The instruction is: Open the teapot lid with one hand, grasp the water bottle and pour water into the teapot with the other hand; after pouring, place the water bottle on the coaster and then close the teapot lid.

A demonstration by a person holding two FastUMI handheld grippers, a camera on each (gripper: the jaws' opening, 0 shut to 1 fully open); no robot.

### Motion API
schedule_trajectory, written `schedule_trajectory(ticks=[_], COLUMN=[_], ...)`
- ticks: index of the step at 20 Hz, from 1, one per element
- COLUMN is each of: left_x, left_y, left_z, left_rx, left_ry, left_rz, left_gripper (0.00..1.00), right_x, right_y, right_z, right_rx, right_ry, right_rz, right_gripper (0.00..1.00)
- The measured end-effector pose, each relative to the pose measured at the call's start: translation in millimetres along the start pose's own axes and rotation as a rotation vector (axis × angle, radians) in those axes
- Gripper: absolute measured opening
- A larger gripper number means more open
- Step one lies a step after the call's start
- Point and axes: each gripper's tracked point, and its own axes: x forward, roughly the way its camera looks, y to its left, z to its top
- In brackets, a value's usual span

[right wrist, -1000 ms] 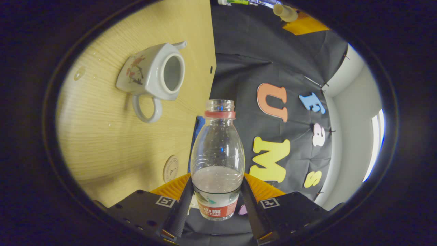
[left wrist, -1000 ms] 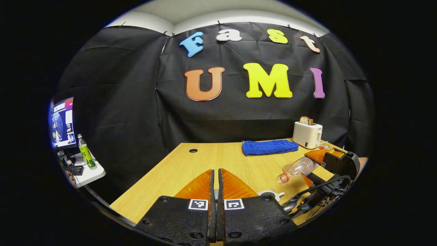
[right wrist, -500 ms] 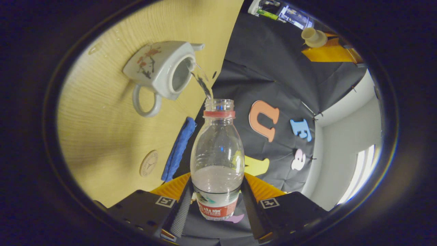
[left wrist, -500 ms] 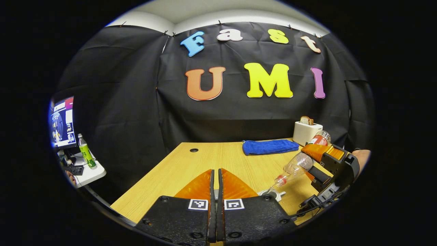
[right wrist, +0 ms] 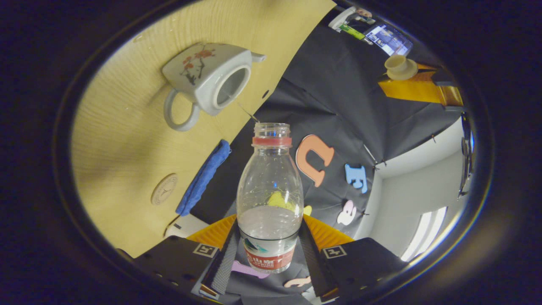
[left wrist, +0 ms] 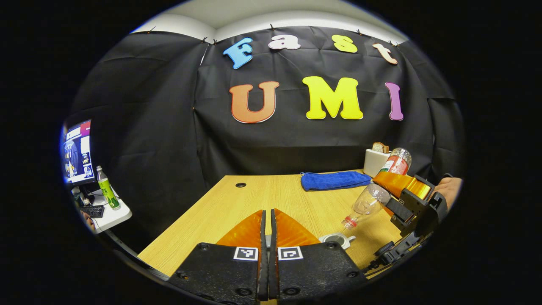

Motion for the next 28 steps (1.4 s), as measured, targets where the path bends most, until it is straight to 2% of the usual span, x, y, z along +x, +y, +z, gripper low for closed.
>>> schedule_trajectory(ticks=[9,10,12,14,18,20,22,24,25,28], left_x=[1,0,1,0,1,1,1,2,2,4], left_y=[-4,-6,-7,-7,-6,-5,-3,-1,0,1], left_z=[-1,-1,-2,-3,-4,-4,-6,-6,-7,-10], left_rx=[0.032,0.034,0.038,0.041,0.043,0.041,0.037,0.032,0.030,0.027], left_ry=[0.008,0.008,0.010,0.014,0.016,0.018,0.022,0.024,0.026,0.034], left_rz=[-0.002,-0.003,-0.006,-0.008,-0.009,-0.006,-0.003,-0.001,0.001,0.003], left_gripper=[0.03,0.03,0.03,0.03,0.03,0.03,0.03,0.03,0.03,0.03], right_x=[4,3,0,0,2,1,0,-2,-4,-6], right_y=[-20,-22,-29,-30,-30,-27,-12,4,10,46], right_z=[-4,-4,-4,-4,-8,-6,-8,-7,-5,-7], right_rx=[-0.165,-0.174,-0.192,-0.207,-0.186,-0.147,-0.065,0.032,0.099,0.347], right_ry=[-0.007,-0.007,-0.009,-0.019,-0.020,-0.019,-0.011,-0.007,0.000,0.037], right_rz=[-0.104,-0.108,-0.128,-0.144,-0.151,-0.151,-0.103,-0.059,-0.042,0.088], right_gripper=[0.74,0.77,0.74,0.76,0.74,0.76,0.74,0.77,0.77,0.74])
